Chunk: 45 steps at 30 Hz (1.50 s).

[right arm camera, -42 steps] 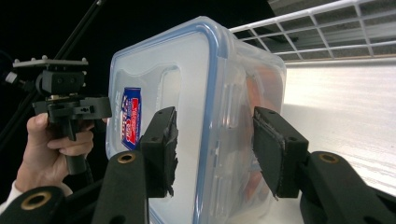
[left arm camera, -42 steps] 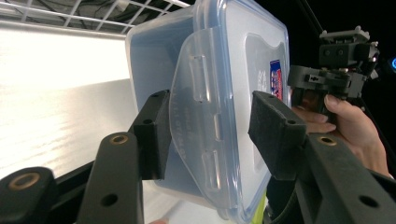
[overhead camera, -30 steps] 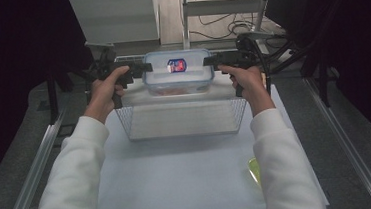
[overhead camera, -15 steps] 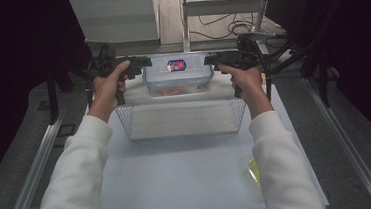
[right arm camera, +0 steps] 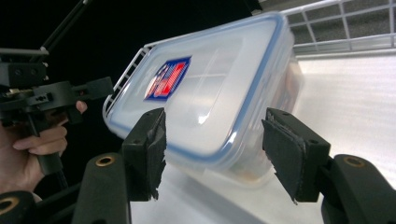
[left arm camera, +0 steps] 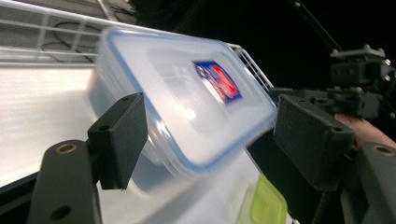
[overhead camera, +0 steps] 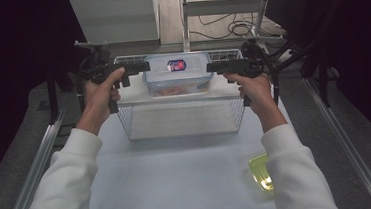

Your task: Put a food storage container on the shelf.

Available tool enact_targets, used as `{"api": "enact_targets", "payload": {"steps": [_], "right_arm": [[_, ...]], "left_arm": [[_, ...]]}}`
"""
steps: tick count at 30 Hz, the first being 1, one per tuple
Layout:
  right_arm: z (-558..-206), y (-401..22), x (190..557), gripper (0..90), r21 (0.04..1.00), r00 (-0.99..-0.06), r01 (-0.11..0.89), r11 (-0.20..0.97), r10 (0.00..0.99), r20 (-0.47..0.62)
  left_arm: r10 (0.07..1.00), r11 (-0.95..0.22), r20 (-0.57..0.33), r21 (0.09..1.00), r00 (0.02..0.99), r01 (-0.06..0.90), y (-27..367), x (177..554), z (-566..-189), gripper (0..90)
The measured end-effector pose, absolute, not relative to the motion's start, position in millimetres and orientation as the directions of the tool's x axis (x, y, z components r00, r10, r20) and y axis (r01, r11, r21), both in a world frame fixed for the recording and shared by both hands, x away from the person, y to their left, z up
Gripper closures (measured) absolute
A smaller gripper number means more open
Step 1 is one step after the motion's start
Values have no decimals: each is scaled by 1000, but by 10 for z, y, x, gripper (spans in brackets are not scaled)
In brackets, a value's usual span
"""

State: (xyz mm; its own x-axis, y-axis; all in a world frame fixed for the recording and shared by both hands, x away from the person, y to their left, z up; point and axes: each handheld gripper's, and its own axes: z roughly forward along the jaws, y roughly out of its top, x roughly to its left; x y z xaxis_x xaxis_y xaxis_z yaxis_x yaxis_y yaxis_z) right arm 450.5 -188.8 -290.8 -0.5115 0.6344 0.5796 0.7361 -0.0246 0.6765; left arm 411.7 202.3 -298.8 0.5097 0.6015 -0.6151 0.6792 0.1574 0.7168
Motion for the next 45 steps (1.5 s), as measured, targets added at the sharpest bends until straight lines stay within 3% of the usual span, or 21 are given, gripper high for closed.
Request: {"api": "enact_targets", "payload": {"steps": [7, 18, 31, 45], "right_arm": [[-2930, -1931, 4276, 382, 723, -583, 690, 25, 611, 535], [-3077, -2068, 3813, 368, 756, -657, 645, 108, 583, 478], [-3606, -2249, 3368, 368, 752, -702, 624, 212, 574, 421], [-4088, -2309, 3024, 368, 720, -719, 631, 291, 569, 400]], "left_arm": [[617, 72, -540, 763, 572, 642, 1965, 3774, -2975, 256], [586, 32, -513, 788, 627, 614, 2030, 3274, -3262, 259], [601, -23, -494, 775, 628, 631, 2053, 2756, -3817, 265], [631, -117, -459, 740, 625, 662, 1938, 2447, -4316, 263]]}}
